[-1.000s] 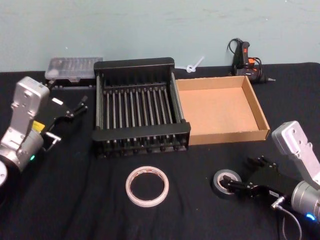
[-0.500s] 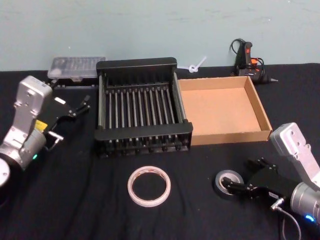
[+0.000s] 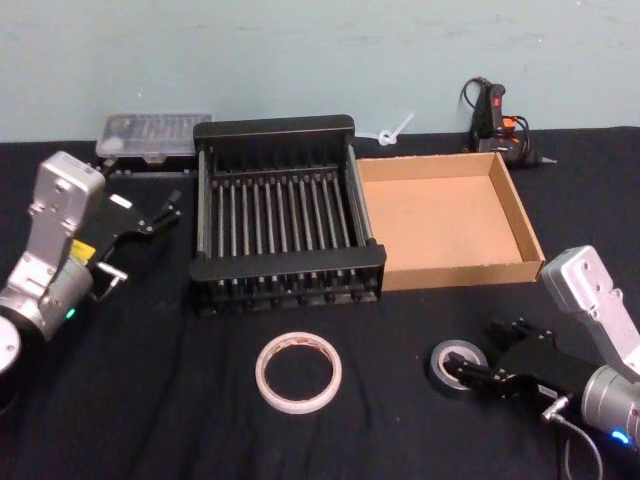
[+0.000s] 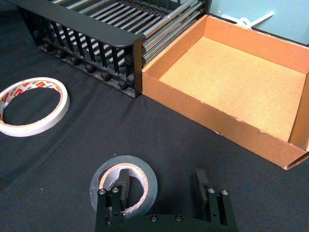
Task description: Pick up the white tape and place it into the black box , Pick up the silver tape and place it into the brown box.
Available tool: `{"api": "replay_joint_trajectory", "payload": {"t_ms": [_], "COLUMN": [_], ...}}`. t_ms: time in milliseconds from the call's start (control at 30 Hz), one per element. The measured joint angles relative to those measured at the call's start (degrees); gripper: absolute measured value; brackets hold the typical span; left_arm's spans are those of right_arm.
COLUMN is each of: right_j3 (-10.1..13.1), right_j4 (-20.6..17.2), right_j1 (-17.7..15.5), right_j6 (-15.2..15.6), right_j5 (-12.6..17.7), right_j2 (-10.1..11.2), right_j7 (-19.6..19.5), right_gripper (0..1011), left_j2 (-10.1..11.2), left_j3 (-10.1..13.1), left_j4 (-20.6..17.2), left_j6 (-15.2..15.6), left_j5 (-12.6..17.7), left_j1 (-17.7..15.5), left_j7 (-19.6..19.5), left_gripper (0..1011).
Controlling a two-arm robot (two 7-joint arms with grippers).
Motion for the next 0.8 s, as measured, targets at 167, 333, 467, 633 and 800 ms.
{"api": "replay_joint_trajectory", "payload": {"t_ms": [167, 333, 467, 633, 800], "right_j3": [0.0, 0.0, 0.0, 0.01, 0.0], "right_j4": [-0.03, -0.05, -0.06, -0.06, -0.07], "right_j1": [-0.03, -0.04, -0.05, -0.04, -0.04], "right_j6": [-0.01, -0.02, -0.02, -0.02, -0.02], "right_j5": [0.04, 0.06, 0.07, 0.03, 0.03], "right_j2": [0.03, 0.06, 0.06, 0.06, 0.06], "right_j7": [-0.01, -0.02, -0.04, -0.07, -0.07], "right_gripper": [760, 578, 453, 311, 172], "left_j2": [0.0, 0.0, 0.0, 0.0, 0.0], "left_j3": [0.0, 0.0, 0.0, 0.0, 0.0], "left_j4": [0.0, 0.0, 0.0, 0.0, 0.0], "left_j6": [0.0, 0.0, 0.0, 0.0, 0.0], "left_j5": [0.0, 0.0, 0.0, 0.0, 0.0], "left_j1": [0.0, 0.0, 0.0, 0.0, 0.0], "left_j7": [0.0, 0.0, 0.0, 0.0, 0.0], "left_gripper": [1001, 1001, 1001, 1001, 1001]}}
